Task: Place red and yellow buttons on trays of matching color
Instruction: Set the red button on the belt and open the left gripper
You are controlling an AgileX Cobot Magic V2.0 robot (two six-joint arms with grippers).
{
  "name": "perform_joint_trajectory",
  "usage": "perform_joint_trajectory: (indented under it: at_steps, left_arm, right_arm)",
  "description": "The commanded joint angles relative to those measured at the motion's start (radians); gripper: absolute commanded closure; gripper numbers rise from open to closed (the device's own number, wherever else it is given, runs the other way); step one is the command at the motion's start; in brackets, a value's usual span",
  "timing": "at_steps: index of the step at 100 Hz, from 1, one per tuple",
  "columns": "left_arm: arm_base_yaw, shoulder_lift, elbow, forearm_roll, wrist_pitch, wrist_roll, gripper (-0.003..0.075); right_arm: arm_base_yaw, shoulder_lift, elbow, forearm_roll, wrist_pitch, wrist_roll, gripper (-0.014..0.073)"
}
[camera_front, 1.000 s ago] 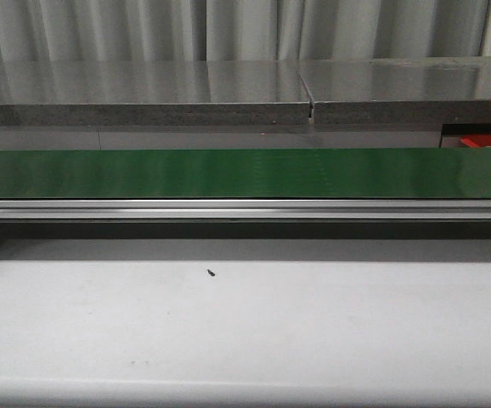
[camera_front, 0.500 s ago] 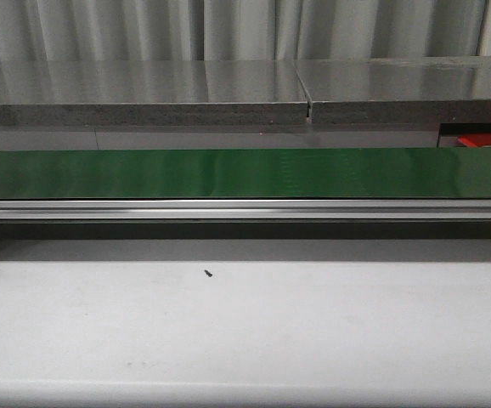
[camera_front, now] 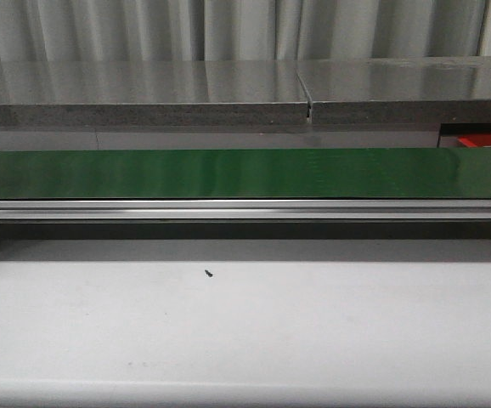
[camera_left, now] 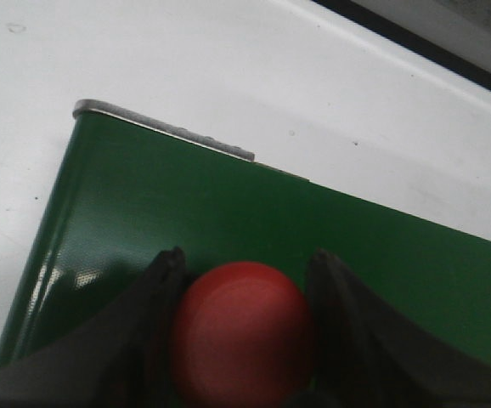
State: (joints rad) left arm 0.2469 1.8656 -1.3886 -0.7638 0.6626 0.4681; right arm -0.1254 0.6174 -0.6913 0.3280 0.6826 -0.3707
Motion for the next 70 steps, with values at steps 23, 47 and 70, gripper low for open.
perform_joint_trajectory:
  at_steps: [23,47,70]
  left_arm:
    - [-0.004,-0.056,-0.025,-0.097,0.047,0.106,0.0237]
    - [-0.004,-0.121,-0.027,-0.132,0.050,0.118,0.0050]
    - [0.027,-0.193,-0.056,-0.044,-0.017,0.118,0.0050]
  right_arm:
    - [0.003,0.000,-0.025,0.013,-0.060,-0.006,0.0711]
    - [0.003,0.000,-0.025,0.013,-0.060,-0.006,0.0711]
    - [0.003,0.000,-0.025,0.013,-0.060,-0.006,0.0711]
